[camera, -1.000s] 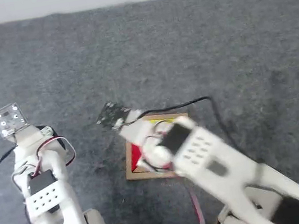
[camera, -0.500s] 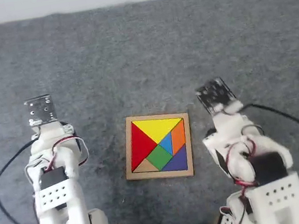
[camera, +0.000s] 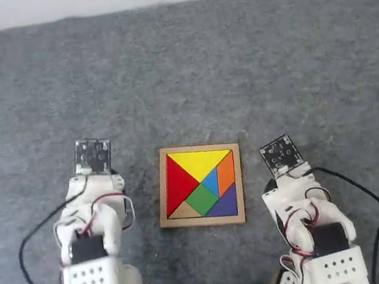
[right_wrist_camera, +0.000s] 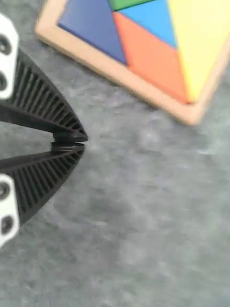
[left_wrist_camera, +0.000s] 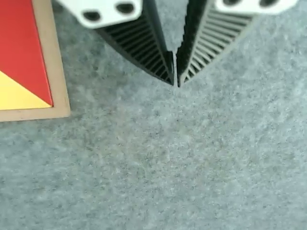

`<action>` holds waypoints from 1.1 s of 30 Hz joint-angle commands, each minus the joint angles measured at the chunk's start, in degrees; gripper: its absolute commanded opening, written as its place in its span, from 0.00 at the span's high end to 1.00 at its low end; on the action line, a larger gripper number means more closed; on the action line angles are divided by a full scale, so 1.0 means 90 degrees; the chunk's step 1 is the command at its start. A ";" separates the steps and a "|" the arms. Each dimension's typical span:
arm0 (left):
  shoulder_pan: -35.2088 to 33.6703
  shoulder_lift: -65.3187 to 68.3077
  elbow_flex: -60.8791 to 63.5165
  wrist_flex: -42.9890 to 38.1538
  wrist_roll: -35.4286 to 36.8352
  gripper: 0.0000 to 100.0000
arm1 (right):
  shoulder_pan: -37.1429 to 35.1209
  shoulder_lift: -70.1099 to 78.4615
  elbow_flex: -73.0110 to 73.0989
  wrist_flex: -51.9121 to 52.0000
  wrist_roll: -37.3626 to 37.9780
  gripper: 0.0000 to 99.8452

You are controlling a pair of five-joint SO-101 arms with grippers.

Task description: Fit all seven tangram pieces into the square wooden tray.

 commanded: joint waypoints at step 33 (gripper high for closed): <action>0.0508 -0.2969 0.0825 0.1836 -0.1104 0.98 | 0.0054 0.0083 0.0117 0.0366 0.0049 0.98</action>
